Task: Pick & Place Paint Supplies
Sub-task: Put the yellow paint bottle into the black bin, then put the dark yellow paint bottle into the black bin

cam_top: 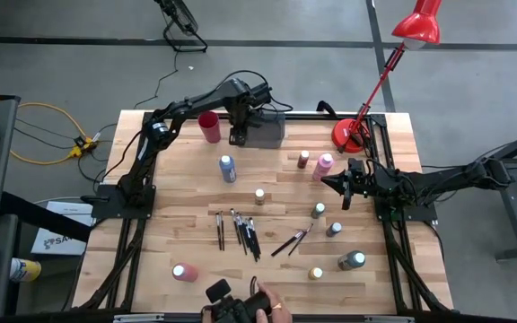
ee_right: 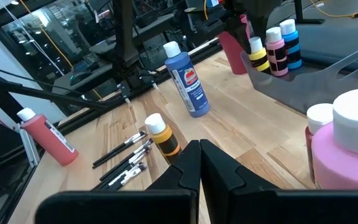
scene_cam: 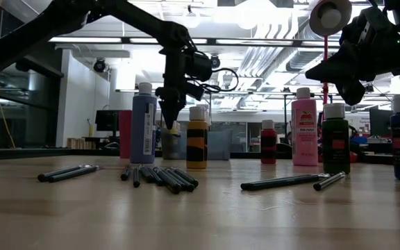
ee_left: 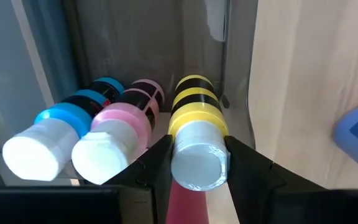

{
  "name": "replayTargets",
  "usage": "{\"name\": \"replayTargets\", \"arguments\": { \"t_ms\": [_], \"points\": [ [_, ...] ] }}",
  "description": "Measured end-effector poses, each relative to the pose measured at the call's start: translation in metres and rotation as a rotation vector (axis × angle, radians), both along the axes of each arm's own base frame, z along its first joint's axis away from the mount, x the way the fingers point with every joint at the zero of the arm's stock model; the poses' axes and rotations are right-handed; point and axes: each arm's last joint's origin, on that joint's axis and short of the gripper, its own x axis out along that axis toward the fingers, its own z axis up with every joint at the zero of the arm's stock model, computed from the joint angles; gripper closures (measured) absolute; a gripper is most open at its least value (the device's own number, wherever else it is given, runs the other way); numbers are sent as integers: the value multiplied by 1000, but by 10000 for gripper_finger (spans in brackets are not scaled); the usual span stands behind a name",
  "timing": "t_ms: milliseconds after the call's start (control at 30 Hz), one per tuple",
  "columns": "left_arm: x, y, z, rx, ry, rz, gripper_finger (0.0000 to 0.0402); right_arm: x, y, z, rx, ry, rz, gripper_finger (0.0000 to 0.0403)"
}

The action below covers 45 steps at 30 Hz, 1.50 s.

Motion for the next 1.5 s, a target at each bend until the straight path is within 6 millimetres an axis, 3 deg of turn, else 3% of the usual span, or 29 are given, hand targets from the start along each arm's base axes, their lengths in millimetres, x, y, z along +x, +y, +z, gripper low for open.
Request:
{"name": "replayTargets", "arguments": {
  "t_ms": [300, 433, 600, 833, 933, 1267, 1500],
  "points": [
    [-5, -2, 16, 62, 1, -29, 194, 0, 0, 0, 0, 0, 0, 400],
    [-9, -4, 27, 78, -21, -32, 188, 0, 0, 0, 0, 0, 0, 400],
    [-12, -18, 55, 127, -95, -76, 187, 0, 0, 0, 0, 0, 0, 400],
    [-11, -54, 94, 160, -231, -204, 186, 0, 0, 0, 0, 0, 0, 400],
    [-5, -76, 101, 109, -285, -295, 186, 0, 0, 0, 0, 1, 0, 400],
    [11, -149, 99, -148, -337, -823, 186, 0, 0, 0, 0, 0, 0, 400],
    [26, -185, 87, -178, -305, -944, 186, 0, 0, 0, 0, 0, 0, 400]
  ]
}}
